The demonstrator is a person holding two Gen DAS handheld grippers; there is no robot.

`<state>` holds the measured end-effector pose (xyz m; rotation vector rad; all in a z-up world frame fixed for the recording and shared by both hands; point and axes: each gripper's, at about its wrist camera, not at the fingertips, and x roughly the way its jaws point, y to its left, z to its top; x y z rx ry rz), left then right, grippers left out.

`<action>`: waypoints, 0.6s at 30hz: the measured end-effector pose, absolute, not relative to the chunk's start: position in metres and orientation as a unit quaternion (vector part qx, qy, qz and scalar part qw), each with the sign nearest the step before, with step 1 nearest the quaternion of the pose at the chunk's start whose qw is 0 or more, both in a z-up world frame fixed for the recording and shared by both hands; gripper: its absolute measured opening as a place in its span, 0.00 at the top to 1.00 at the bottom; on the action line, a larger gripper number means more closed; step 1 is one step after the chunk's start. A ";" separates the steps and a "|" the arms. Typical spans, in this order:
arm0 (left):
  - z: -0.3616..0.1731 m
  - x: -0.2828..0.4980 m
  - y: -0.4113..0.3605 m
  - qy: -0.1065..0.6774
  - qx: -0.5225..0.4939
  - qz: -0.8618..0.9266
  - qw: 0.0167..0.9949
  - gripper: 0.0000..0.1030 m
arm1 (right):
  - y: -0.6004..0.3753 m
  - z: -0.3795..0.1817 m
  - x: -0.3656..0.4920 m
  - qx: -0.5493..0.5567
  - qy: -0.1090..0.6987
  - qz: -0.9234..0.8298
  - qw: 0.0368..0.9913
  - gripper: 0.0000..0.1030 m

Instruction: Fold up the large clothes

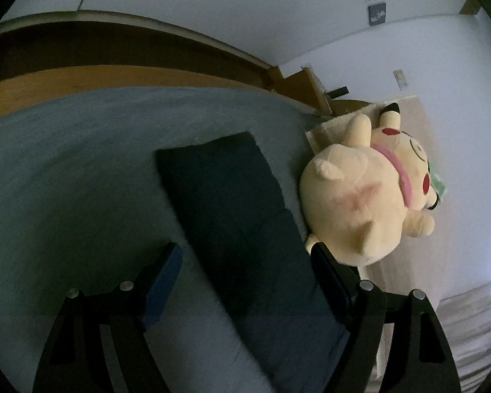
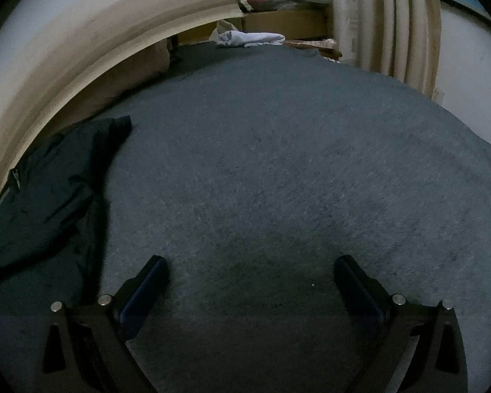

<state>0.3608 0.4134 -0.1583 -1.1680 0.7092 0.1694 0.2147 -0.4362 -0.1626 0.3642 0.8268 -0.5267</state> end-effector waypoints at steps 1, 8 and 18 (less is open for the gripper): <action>-0.158 0.366 0.413 0.329 -0.537 0.077 0.773 0.22 | -0.436 -0.161 0.206 0.176 0.394 -0.251 0.867 0.00; -0.164 0.385 0.412 0.361 -0.480 0.119 0.790 0.77 | -0.436 -0.162 0.200 0.178 0.392 -0.250 0.867 0.00; -0.085 0.367 0.376 0.341 -0.339 0.143 0.865 0.94 | -0.435 -0.161 0.203 0.179 0.392 -0.249 0.868 0.00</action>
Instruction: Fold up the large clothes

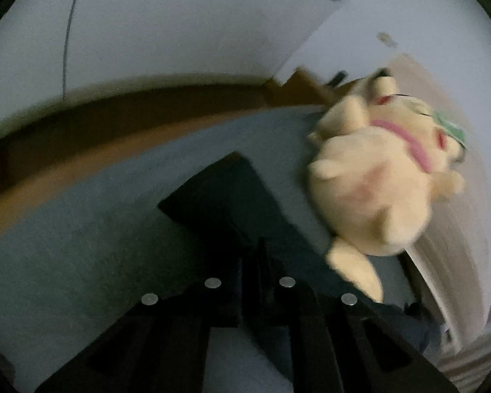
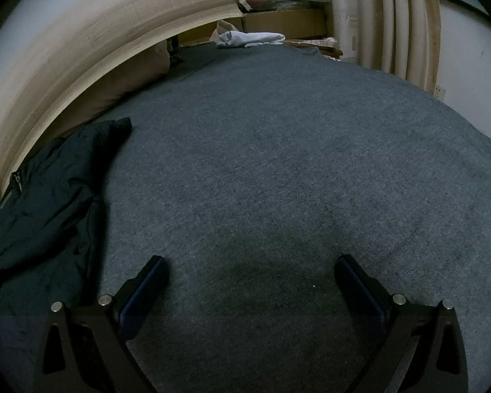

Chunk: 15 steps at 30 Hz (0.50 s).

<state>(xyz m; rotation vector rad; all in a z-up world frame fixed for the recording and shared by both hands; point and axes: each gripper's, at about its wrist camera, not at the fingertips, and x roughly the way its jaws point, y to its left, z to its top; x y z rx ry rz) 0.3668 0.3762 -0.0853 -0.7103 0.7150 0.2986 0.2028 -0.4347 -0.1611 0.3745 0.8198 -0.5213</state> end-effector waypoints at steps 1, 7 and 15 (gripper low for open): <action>-0.074 0.366 0.370 0.334 -0.325 0.142 0.873 0.94 | -0.438 -0.164 0.198 0.180 0.391 -0.248 0.868 0.00; 0.021 0.338 0.313 0.268 -0.233 0.113 0.928 0.94 | -0.437 -0.164 0.196 0.184 0.388 -0.246 0.869 0.00; 0.109 0.319 0.199 0.212 -0.153 0.019 0.965 0.94 | -0.438 -0.164 0.195 0.191 0.383 -0.241 0.871 0.00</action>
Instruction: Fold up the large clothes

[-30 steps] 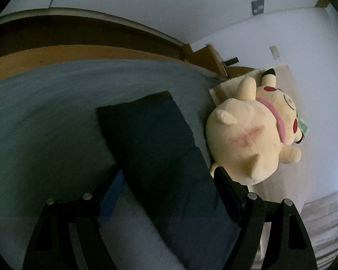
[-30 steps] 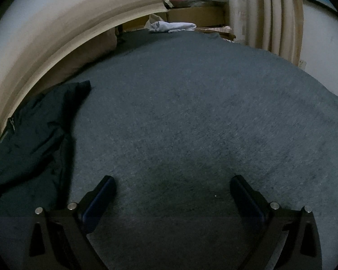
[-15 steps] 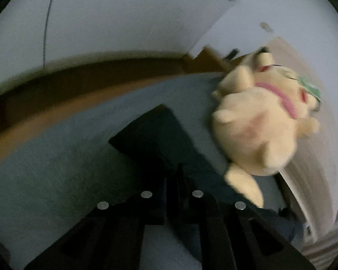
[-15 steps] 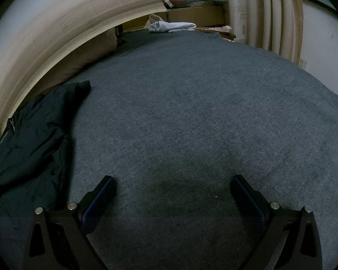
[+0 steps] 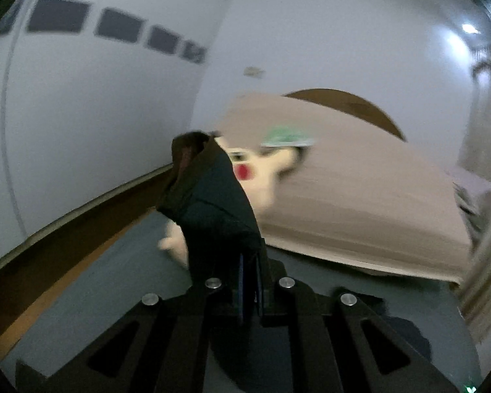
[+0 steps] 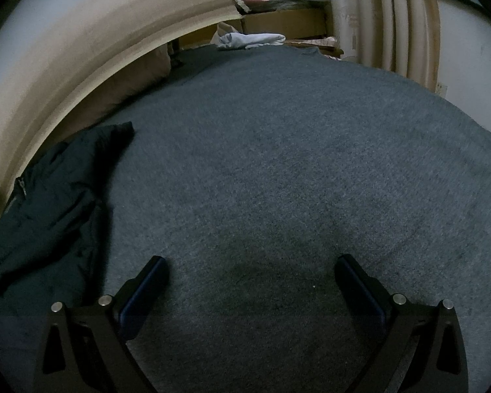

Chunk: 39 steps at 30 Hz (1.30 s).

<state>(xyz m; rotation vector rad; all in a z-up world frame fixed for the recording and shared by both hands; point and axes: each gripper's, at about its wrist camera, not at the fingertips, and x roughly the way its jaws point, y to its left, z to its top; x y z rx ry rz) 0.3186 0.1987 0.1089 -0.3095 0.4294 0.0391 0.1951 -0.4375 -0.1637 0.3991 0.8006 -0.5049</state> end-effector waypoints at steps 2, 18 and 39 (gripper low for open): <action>0.120 0.316 0.158 0.206 -0.127 -0.008 0.970 0.94 | -0.438 -0.164 0.195 0.193 0.381 -0.240 0.872 0.00; 0.031 0.341 -0.059 0.318 -0.052 -0.145 0.935 0.95 | -0.441 -0.164 0.193 0.204 0.372 -0.230 0.876 0.00; -0.026 0.374 -0.098 0.533 -0.110 -0.224 0.809 0.84 | -0.443 -0.164 0.194 0.205 0.370 -0.228 0.877 0.00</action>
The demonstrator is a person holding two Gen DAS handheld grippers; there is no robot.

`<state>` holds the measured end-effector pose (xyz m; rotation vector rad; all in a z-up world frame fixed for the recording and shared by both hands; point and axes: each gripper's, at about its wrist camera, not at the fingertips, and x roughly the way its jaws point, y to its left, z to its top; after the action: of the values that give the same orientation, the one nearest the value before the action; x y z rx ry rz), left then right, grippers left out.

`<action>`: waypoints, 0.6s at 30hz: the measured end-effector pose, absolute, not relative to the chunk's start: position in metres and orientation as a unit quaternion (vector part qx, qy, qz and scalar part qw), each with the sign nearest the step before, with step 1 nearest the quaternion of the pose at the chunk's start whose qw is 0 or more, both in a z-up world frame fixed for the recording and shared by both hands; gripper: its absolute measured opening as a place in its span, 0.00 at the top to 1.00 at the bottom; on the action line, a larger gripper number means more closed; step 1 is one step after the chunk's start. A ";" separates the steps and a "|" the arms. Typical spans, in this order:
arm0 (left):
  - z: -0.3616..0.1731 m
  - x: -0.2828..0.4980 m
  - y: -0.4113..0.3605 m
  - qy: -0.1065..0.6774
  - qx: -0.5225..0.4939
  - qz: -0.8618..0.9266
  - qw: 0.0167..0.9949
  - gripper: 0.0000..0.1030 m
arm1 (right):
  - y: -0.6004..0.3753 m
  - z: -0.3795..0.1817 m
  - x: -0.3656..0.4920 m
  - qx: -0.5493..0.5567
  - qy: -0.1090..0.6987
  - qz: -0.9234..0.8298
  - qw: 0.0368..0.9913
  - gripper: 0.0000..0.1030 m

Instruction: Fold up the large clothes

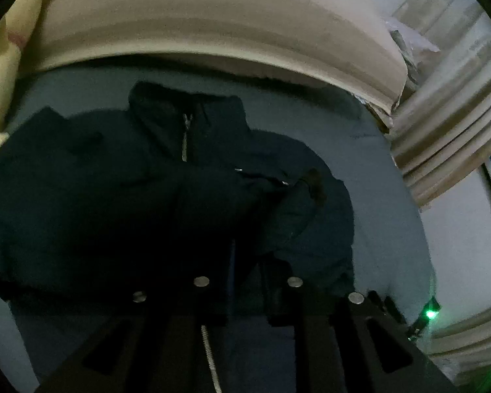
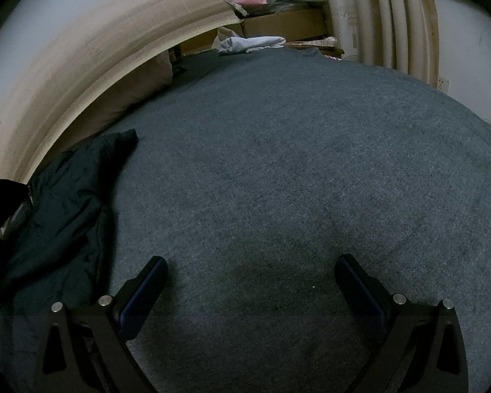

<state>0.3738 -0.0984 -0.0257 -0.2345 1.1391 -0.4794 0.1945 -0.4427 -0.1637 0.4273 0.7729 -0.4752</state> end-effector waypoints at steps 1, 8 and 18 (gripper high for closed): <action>-0.028 0.374 -0.100 0.541 -0.105 -0.223 0.804 0.82 | -0.443 -0.164 0.194 0.205 0.370 -0.228 0.877 0.00; -0.037 0.369 -0.097 0.557 -0.106 -0.221 0.793 0.76 | -0.449 -0.148 0.193 0.229 0.372 -0.230 0.870 0.09; 0.000 0.351 -0.077 0.480 -0.161 -0.289 0.813 0.01 | -0.381 -0.023 0.227 0.257 0.302 -0.060 0.916 0.11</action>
<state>0.3506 -0.0774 -0.0002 -0.3433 1.0250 -0.6165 0.2265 -0.3814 -0.0231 0.5283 0.6225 -0.1231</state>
